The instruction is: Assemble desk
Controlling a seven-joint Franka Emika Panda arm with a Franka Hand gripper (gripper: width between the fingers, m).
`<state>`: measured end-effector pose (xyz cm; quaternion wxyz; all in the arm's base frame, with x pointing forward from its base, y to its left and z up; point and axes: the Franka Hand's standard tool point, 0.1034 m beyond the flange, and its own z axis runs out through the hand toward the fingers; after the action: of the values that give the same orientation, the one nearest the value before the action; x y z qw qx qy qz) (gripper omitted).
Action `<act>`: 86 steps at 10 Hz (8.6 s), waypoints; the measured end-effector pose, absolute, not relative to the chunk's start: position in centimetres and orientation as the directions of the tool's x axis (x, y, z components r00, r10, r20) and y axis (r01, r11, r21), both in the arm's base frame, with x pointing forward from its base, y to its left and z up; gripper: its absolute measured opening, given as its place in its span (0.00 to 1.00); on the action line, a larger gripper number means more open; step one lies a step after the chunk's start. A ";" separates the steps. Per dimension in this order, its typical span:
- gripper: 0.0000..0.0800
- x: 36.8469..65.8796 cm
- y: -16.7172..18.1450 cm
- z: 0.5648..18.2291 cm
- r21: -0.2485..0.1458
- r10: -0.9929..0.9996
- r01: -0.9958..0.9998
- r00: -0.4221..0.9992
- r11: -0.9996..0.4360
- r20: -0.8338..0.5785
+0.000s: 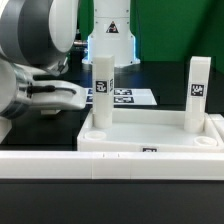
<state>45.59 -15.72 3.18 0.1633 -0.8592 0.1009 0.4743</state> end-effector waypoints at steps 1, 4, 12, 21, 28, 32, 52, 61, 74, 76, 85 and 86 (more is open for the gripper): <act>0.36 46.5 -15.1 5.0 -0.192 -0.012 -0.315 0.546 -0.929 -0.838; 0.36 48.0 -14.5 6.2 -0.188 -0.011 -0.276 0.590 -0.943 -0.808; 0.36 53.9 -15.3 10.7 -0.178 -0.067 -0.192 0.838 -0.965 -0.541; 0.36 59.0 -14.9 14.0 -0.066 -0.168 -0.163 0.984 -0.984 0.064; 0.36 61.9 -6.5 15.3 -0.069 -0.238 -0.230 0.958 -0.971 0.158; 0.36 62.6 -6.4 15.4 -0.052 -0.234 -0.228 0.931 -0.972 0.280; 0.36 63.7 8.1 16.0 -0.078 -0.167 -0.148 0.912 -0.986 0.374; 0.36 63.2 9.3 14.4 -0.057 -0.132 -0.119 0.924 -0.991 0.360; 0.36 63.5 9.0 13.4 -0.049 -0.126 -0.116 0.906 -0.992 0.404; 0.36 63.5 8.9 13.5 -0.050 -0.127 -0.117 0.898 -0.992 0.421; 0.81 63.6 8.1 13.8 -0.038 -0.109 -0.102 0.899 -0.994 0.424; 0.81 63.7 7.7 14.5 -0.039 -0.104 -0.097 0.900 -0.995 0.424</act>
Offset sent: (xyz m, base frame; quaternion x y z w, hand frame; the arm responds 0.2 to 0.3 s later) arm 0.0000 0.0000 0.0000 0.0000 0.0650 0.0000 0.9979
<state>63.70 7.74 14.54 0.0083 -0.9745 0.0515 -0.2181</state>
